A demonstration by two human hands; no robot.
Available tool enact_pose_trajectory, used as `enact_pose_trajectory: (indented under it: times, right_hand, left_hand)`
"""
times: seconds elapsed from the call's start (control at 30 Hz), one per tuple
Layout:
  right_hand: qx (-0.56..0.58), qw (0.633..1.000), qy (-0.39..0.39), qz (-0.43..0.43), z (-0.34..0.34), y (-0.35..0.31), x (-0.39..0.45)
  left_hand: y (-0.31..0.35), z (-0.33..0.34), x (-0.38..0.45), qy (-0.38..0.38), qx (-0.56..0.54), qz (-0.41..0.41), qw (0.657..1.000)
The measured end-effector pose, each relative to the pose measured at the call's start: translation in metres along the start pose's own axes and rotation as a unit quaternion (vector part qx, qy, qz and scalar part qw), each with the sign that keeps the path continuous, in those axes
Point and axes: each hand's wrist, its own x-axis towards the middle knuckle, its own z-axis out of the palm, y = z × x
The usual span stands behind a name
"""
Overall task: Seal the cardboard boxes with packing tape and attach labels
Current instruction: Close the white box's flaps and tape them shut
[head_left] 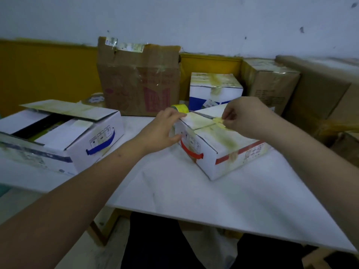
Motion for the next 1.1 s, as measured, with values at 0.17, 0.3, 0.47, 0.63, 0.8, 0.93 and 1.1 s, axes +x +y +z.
enact_pose_trajectory:
  times: [0.17,0.3,0.47,0.63,0.8,0.93,1.1]
  right_hand:
    - [-0.080,0.993,-0.074,0.042,0.031,0.036,0.033]
    - [-0.111,0.990,-0.079,0.034,0.022,0.044,0.029]
    - [-0.061,0.991,0.054,0.106,0.030,0.070,0.006]
    - [0.145,0.978,0.115,0.092,0.039,0.058,0.002]
    - [0.356,0.929,0.086,0.058,0.021,0.036,-0.012]
    - [0.423,0.904,0.021,0.055,-0.001,0.020,-0.045]
    - [0.402,0.906,-0.109,0.070,0.012,-0.006,-0.068]
  left_hand:
    - [0.004,0.012,0.006,-0.050,0.015,0.034,0.998]
    - [0.006,0.014,0.001,-0.065,-0.059,-0.014,0.996]
    - [0.006,-0.004,-0.033,-0.009,-0.016,-0.009,1.000]
    - [0.041,-0.012,-0.069,0.041,0.129,-0.077,0.988]
    - [0.122,0.003,-0.068,-0.020,0.182,-0.182,0.966]
    - [0.131,-0.025,-0.058,-0.015,-0.068,-0.174,0.982]
    - [0.087,-0.067,-0.042,0.084,-0.055,-0.229,0.968]
